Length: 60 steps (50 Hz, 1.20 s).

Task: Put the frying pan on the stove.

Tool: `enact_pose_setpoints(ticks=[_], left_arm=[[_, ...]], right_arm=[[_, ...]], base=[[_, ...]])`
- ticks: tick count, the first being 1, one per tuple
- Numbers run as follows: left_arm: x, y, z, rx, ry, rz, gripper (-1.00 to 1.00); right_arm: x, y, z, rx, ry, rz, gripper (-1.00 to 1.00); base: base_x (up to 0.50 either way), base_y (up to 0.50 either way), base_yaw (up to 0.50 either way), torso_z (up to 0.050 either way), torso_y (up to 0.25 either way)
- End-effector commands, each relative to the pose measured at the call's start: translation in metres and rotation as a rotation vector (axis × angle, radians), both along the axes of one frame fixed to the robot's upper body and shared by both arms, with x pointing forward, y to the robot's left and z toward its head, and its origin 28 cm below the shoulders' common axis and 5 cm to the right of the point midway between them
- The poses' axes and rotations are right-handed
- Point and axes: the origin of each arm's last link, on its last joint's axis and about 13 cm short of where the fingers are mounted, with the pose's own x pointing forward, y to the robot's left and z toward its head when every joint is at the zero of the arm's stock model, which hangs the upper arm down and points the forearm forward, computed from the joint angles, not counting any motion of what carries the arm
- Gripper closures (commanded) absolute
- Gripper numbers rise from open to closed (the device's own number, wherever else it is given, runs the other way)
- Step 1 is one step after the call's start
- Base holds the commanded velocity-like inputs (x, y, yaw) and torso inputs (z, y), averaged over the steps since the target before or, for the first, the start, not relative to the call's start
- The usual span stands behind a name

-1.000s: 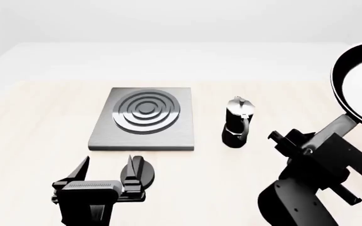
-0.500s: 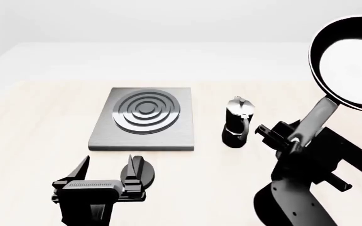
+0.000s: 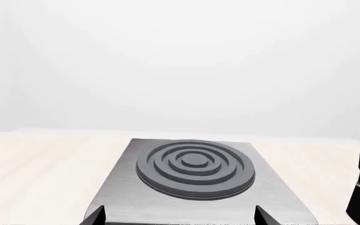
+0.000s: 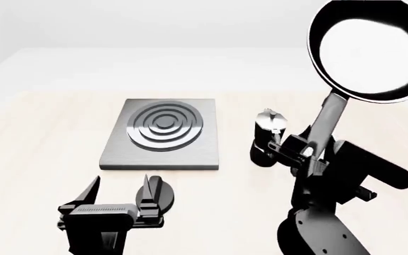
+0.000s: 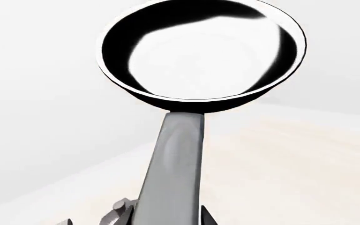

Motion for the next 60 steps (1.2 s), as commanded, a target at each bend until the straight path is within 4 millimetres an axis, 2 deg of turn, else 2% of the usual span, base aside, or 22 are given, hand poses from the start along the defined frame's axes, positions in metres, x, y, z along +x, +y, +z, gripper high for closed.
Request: enact_pose_setpoints(ticks=[1,17,29,43,60], left_arm=[[-0.001,-0.001,-0.002,0.000,0.002,-0.003,-1.00],[-0.002,-0.001,-0.002,0.007,0.001,0.000,-1.00],[-0.001,-0.001,-0.001,0.006,0.003,0.000,-1.00],[0.002,-0.002,0.001,0.016,0.000,-0.003,-1.00],[0.002,-0.002,0.002,0.017,-0.001,-0.002,-1.00]], right_arm=[[-0.002,0.004,0.009,-0.045,-0.084,0.067,1.00],[-0.008,0.013,0.012,-0.087,-0.102,0.179,1.00],[-0.012,0.020,0.014,-0.144,-0.084,0.351,1.00],[-0.013,0.020,0.021,-0.173,-0.058,0.469,1.00],[-0.014,0.019,0.026,-0.291,-0.037,0.604,1.00]], base=[[0.00,0.00,0.00,0.000,0.000],[0.00,0.00,0.00,0.001,0.002],[0.00,0.00,0.00,0.000,0.002],[0.00,0.00,0.00,0.001,0.002],[0.00,0.00,0.00,0.001,0.002]])
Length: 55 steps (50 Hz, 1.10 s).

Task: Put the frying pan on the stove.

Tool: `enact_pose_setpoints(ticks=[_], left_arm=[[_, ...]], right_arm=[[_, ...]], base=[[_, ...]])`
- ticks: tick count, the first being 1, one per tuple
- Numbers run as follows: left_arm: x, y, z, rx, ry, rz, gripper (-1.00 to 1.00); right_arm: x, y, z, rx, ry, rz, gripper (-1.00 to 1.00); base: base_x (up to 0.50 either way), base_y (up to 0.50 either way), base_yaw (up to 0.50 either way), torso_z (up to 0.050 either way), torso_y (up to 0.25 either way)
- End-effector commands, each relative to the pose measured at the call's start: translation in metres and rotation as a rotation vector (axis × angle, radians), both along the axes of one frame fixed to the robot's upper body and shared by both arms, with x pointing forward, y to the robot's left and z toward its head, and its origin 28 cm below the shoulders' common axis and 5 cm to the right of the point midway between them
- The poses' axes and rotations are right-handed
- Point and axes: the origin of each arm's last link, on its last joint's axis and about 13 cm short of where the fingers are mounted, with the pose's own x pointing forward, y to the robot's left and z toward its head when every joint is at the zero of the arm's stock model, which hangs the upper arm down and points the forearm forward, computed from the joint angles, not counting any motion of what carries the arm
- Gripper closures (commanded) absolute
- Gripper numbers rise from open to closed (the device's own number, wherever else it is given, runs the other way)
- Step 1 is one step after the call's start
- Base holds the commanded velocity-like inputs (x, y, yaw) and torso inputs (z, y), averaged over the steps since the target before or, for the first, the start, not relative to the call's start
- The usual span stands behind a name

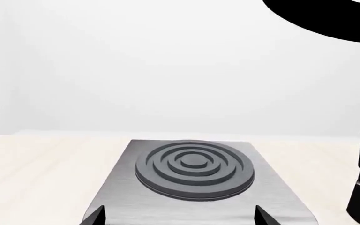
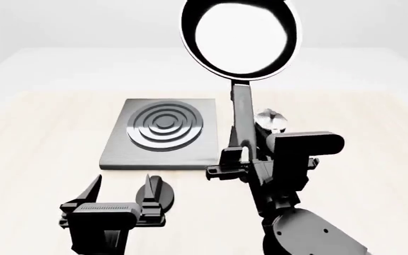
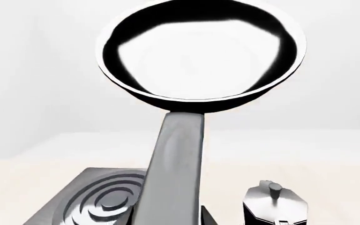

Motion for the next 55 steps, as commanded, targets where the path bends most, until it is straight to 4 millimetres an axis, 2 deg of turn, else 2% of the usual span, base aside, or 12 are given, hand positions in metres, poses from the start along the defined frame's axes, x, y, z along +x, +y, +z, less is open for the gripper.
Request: enact_pose_setpoints(ticks=[1,14,29,45,49,55], left_arm=[[0.000,0.000,0.001,0.001,-0.002,0.000,-1.00],[0.000,0.000,0.002,0.003,-0.003,0.000,-1.00],[0.000,-0.001,0.002,0.005,-0.004,-0.001,-1.00],[0.000,-0.001,0.002,0.005,-0.005,-0.003,-1.00],[0.000,-0.001,0.004,0.008,-0.007,-0.002,-1.00],[0.000,0.000,0.005,0.010,-0.009,0.000,-1.00]], right_arm=[[0.002,-0.003,0.014,-0.065,-0.071,0.055,1.00],[0.005,-0.008,0.015,-0.126,-0.034,0.185,1.00],[0.012,-0.015,0.015,-0.198,0.008,0.256,1.00],[0.019,-0.018,0.033,-0.239,0.033,0.296,1.00],[0.025,-0.019,0.043,-0.202,0.041,0.309,1.00],[0.035,-0.020,0.047,-0.186,0.069,0.305,1.00]], base=[[0.00,0.00,0.00,0.000,0.000],[0.00,0.00,0.00,0.001,0.002],[0.00,0.00,0.00,0.001,0.002],[0.00,0.00,0.00,0.000,0.003],[0.00,0.00,0.00,0.003,0.000],[0.00,0.00,0.00,0.000,0.003]])
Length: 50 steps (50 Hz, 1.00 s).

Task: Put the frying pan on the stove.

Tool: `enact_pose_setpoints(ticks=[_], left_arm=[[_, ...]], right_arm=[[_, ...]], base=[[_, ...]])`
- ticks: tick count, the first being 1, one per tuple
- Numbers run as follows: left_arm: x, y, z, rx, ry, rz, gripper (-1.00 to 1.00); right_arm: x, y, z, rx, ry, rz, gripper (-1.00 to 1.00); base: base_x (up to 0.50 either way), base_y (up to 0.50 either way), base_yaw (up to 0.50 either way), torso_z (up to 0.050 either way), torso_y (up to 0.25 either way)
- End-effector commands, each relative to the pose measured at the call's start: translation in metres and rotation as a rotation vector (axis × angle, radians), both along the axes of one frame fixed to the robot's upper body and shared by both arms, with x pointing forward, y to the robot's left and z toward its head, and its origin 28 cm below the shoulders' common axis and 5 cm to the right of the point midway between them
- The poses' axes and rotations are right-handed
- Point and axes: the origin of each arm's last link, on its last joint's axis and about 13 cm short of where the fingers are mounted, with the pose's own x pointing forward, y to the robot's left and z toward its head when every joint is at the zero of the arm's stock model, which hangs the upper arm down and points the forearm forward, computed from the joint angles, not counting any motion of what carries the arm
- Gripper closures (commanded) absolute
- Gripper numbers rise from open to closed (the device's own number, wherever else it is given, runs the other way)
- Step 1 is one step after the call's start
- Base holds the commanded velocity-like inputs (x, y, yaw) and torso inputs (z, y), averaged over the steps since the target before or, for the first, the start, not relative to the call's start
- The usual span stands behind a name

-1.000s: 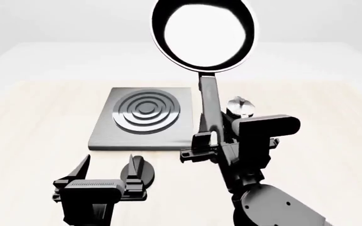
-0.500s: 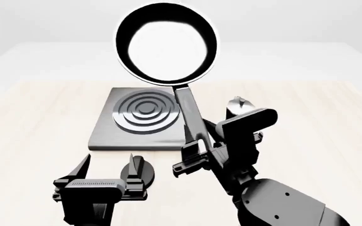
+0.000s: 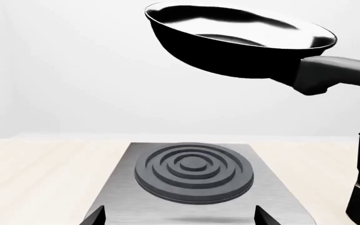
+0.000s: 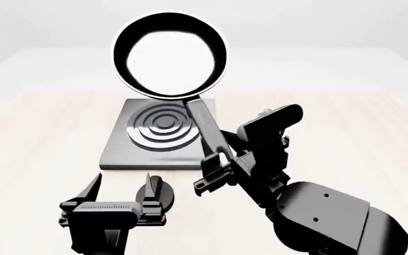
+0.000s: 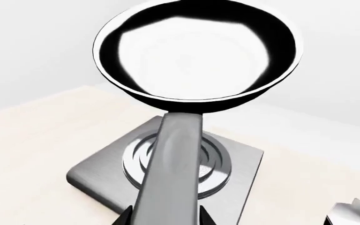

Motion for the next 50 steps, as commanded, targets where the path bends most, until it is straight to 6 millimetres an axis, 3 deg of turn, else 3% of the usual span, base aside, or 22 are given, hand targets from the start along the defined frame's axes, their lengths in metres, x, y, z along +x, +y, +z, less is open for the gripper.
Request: enact_pose_setpoints(ticks=[1,19,40,50], left_arm=[[0.000,0.000,0.003,0.003,-0.004,0.000,-1.00],[-0.001,-0.001,0.003,0.004,-0.007,-0.002,-1.00],[-0.001,-0.002,0.002,0.002,-0.006,-0.004,-1.00],[-0.001,-0.001,0.005,0.003,-0.012,-0.004,-1.00]], right_arm=[[0.018,-0.006,0.027,0.013,-0.060,-0.048,1.00],[0.033,-0.006,0.041,-0.041,0.058,-0.090,1.00],[0.032,-0.005,0.057,-0.149,0.095,-0.071,1.00],[0.034,-0.008,0.054,-0.170,0.123,-0.067,1.00]], base=[[0.00,0.00,0.00,0.000,0.000],[0.00,0.00,0.00,0.001,0.002],[0.00,0.00,0.00,0.000,0.002],[0.00,0.00,0.00,0.000,0.002]])
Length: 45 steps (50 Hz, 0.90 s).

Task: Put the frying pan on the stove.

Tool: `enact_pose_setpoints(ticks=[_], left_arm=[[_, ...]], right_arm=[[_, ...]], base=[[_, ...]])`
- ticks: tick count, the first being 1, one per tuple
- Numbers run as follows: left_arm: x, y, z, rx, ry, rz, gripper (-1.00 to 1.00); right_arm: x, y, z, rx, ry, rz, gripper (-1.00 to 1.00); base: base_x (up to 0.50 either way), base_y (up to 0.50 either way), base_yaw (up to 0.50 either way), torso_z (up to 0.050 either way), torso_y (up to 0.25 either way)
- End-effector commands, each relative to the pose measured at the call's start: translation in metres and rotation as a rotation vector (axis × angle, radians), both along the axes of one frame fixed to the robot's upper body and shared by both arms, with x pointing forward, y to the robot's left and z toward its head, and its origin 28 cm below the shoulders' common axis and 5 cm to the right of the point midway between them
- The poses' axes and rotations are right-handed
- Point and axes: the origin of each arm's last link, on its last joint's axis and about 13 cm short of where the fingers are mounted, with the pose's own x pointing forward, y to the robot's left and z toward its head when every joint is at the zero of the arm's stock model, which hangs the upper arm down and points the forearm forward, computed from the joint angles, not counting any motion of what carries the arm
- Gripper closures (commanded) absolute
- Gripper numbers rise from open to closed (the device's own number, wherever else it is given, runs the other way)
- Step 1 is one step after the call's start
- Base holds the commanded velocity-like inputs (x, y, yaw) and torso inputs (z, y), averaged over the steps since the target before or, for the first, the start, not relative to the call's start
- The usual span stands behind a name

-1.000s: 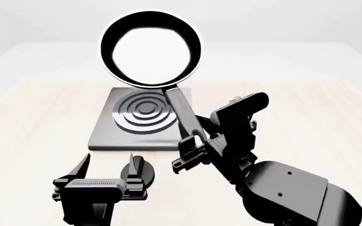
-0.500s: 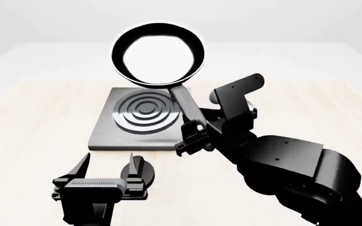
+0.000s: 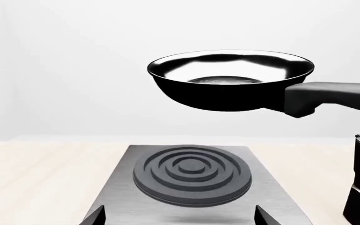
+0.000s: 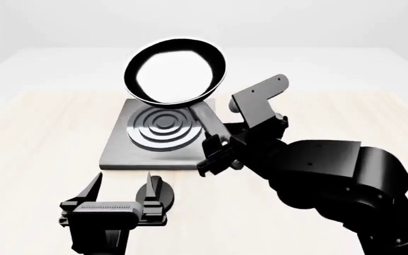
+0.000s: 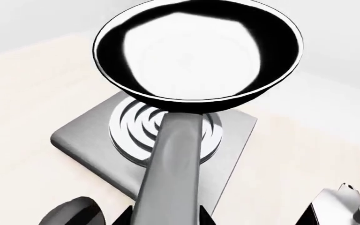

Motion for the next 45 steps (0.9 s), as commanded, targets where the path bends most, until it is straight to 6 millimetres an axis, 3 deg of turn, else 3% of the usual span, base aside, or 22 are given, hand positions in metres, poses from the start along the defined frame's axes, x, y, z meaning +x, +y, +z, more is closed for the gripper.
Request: enact_pose_setpoints(ticks=[1,17,45], left_arm=[[0.000,0.000,0.003,0.001,-0.006,0.000,-1.00],[0.001,0.001,0.004,0.004,-0.009,0.002,-1.00],[-0.001,0.003,-0.001,-0.002,0.000,0.010,-1.00]], right_arm=[[0.008,-0.006,0.014,-0.023,-0.058,-0.067,1.00],[0.005,0.002,0.013,-0.004,-0.037,-0.025,1.00],[0.013,0.009,-0.018,-0.020,0.004,-0.038,1.00]], base=[[0.00,0.00,0.00,0.000,0.000],[0.00,0.00,0.00,0.001,0.003],[0.00,0.00,0.00,0.001,0.002]])
